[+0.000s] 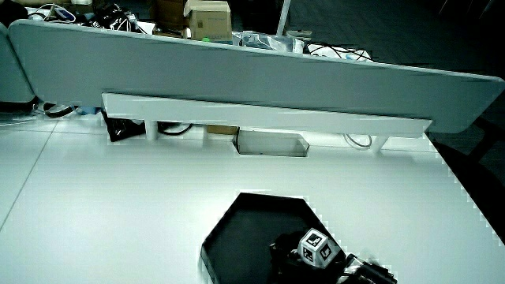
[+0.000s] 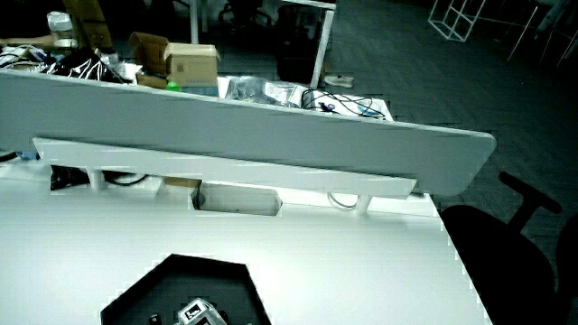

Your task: Place black tape into plate

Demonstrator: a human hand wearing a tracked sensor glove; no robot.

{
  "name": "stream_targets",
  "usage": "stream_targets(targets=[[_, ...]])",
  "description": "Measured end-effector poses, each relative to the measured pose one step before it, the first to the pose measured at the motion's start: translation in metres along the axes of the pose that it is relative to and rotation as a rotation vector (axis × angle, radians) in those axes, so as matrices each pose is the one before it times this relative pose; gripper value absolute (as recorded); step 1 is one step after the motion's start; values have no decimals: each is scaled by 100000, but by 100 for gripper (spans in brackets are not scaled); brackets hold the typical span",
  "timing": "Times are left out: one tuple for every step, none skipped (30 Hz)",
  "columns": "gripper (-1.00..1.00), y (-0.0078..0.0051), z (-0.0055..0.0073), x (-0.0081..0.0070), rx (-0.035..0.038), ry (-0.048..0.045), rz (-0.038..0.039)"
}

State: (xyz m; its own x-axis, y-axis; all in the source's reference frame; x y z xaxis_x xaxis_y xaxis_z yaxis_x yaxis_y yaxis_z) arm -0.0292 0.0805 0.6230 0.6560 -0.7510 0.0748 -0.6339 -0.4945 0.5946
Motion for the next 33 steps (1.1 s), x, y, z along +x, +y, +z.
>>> stream_targets(targets=[[0,101,53,-137,-1071,-347,490],[0,319,-283,-194,-532,-2297,-883],[0,57,154,-158,-520,-864,738],[0,115,65,-132,-233,-948,-562],[0,224,-101,-193,-1231,-2473,-533],[0,240,-229,-147,-1634,714,2117],[0,129,-129,-71,-652,-142,-375],[0,-25,154,-108,137,-2165,-1095],[0,58,63,-120,-488,-97,1093],[0,25,78,-112,-521,-493,158],[0,338,-314,-206,-1813,-643,807],[0,209,-186,-128,-1484,-483,-508],[0,-97,135,-85,275,-2313,-511],[0,-23,-22,41,-1032,-839,-885],[0,11,-35,25,-549,602,1462],[0,-125,228,-30,287,-1005,-764],[0,371,-352,-258,-2281,-1135,-69],[0,-117,146,-126,-685,297,563],[0,22,-69,-78,-23,644,930],[0,196,-327,22,-1652,-517,-915],[0,66,-252,89,-1084,2171,1338],[0,-7,-148,126,-484,1156,-116],[0,-28,-106,119,-829,1746,1069],[0,333,-503,101,-1383,2444,376],[0,-123,-54,189,549,783,-1006],[-10,-374,84,268,2834,645,-1580],[-20,-190,-230,265,267,1168,-956],[-30,-97,-337,228,-79,2461,1097],[-40,-360,-72,287,2188,430,-832],[-50,-873,400,383,5777,1108,-2694],[-60,-22,-733,241,-2084,1061,623],[-70,-697,232,373,3700,1320,-2012],[-80,-393,-172,387,1444,2059,-411]])
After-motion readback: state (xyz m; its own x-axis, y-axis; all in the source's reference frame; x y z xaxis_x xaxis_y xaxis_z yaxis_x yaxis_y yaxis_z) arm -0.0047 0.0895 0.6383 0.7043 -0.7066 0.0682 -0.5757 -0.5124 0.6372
